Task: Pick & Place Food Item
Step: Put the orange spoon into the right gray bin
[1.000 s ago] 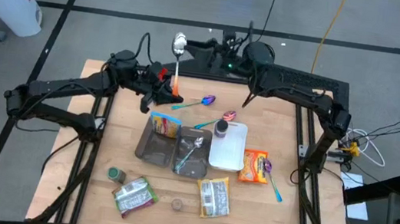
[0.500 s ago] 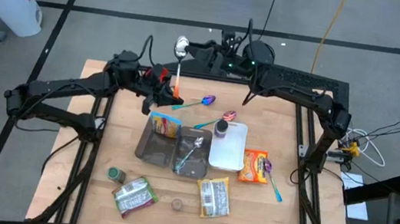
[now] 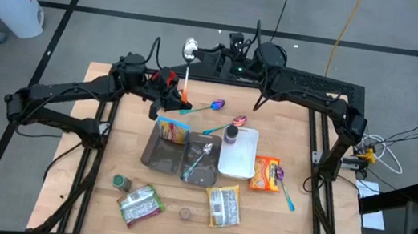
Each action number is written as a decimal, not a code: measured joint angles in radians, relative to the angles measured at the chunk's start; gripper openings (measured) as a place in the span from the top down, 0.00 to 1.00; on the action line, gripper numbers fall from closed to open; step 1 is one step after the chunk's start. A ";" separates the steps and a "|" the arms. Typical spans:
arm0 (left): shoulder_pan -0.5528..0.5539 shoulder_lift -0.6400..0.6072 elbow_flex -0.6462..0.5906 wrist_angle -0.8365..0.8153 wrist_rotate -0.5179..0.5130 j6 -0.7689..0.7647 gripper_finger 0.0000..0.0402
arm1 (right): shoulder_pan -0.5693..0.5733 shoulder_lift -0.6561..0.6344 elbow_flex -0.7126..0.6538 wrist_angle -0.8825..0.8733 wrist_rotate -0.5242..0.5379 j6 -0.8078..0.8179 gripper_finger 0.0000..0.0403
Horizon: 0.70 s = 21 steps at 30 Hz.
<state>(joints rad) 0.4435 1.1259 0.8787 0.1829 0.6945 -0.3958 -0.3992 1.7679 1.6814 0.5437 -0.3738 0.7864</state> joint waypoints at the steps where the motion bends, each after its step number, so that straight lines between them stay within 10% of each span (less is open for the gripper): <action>1: 0.000 0.000 0.000 0.000 -0.002 0.000 0.99 | 0.000 0.000 0.000 0.002 -0.001 -0.005 0.91; 21: 0.000 0.000 -0.001 0.015 -0.023 -0.033 0.79 | 0.000 -0.001 0.000 0.005 -0.028 -0.018 1.00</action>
<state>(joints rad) 0.4438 1.1263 0.8776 0.1984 0.6718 -0.4290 -0.3988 1.7668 1.6817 0.5491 -0.4015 0.7685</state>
